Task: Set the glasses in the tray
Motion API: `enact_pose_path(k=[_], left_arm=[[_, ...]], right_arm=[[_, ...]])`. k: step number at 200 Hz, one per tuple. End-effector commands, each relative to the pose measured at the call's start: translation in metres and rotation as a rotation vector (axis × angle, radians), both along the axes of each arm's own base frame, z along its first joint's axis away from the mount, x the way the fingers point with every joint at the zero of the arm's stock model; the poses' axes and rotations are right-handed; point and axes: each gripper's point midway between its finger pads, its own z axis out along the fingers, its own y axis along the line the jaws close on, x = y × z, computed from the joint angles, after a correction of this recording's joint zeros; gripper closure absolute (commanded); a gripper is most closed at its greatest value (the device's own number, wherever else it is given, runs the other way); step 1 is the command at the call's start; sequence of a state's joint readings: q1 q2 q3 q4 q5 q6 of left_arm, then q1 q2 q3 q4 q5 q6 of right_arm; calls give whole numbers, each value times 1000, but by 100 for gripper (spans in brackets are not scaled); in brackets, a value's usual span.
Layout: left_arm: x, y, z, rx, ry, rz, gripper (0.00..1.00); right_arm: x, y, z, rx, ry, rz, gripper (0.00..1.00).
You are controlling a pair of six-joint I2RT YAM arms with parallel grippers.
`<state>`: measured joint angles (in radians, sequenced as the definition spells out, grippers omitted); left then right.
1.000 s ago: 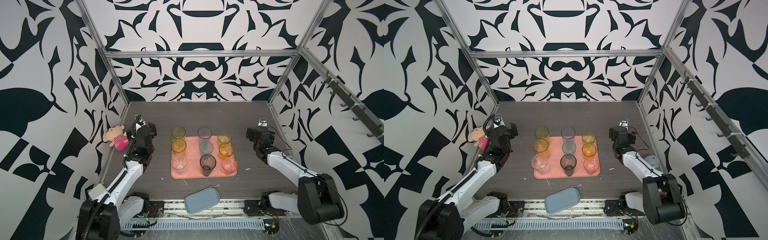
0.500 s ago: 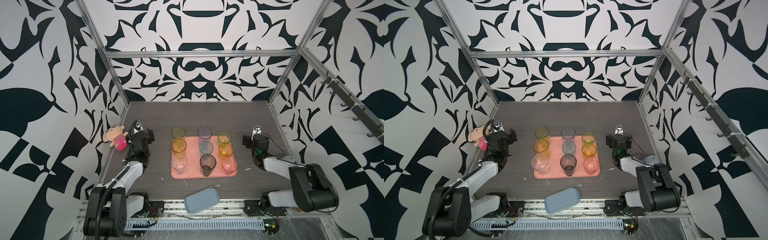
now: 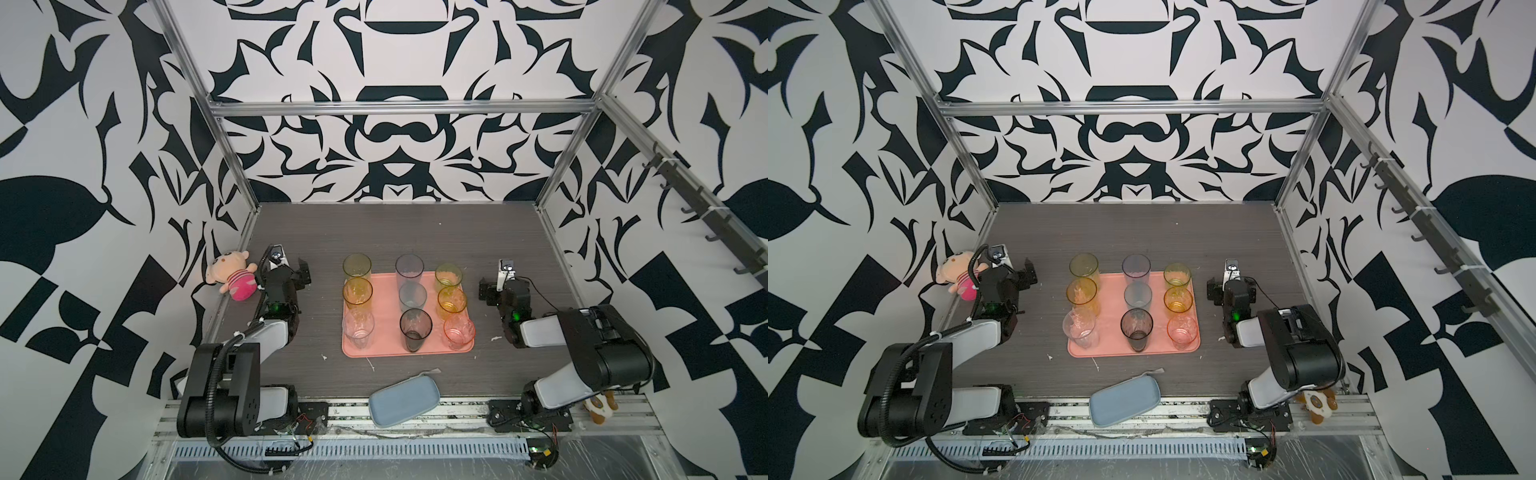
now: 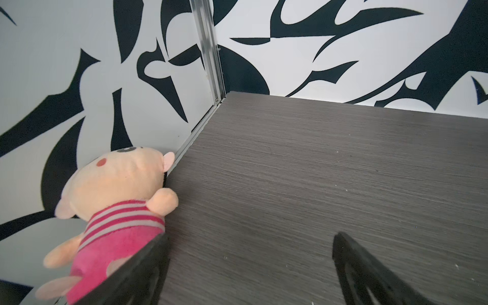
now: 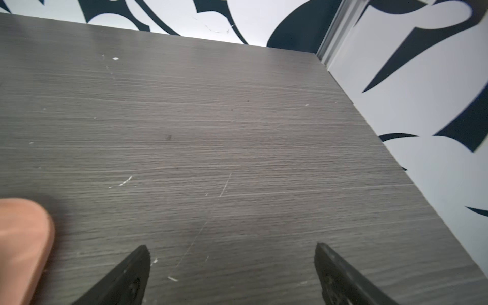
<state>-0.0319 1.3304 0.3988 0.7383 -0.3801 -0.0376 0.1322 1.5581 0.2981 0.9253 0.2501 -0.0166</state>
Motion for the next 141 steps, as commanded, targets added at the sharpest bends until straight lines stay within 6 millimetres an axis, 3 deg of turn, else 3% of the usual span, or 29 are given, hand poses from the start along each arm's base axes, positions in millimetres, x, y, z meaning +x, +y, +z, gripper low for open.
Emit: enact_pose_path(k=[1, 43, 66, 93, 141], left_arm=[[10, -5, 19, -11, -83, -37, 1], [18, -15, 18, -3, -61, -99, 1], [11, -14, 4, -30, 44, -92, 1], [3, -16, -3, -47, 30, -108, 1], [8, -18, -30, -60, 64, -134, 0]], right_arm=[[12, 7, 21, 4, -81, 44, 0], [14, -8, 21, -1, -72, -56, 1], [14, -12, 22, -4, -77, -80, 0], [14, -12, 22, -5, -77, -79, 0], [14, -12, 22, -5, -77, -80, 0]])
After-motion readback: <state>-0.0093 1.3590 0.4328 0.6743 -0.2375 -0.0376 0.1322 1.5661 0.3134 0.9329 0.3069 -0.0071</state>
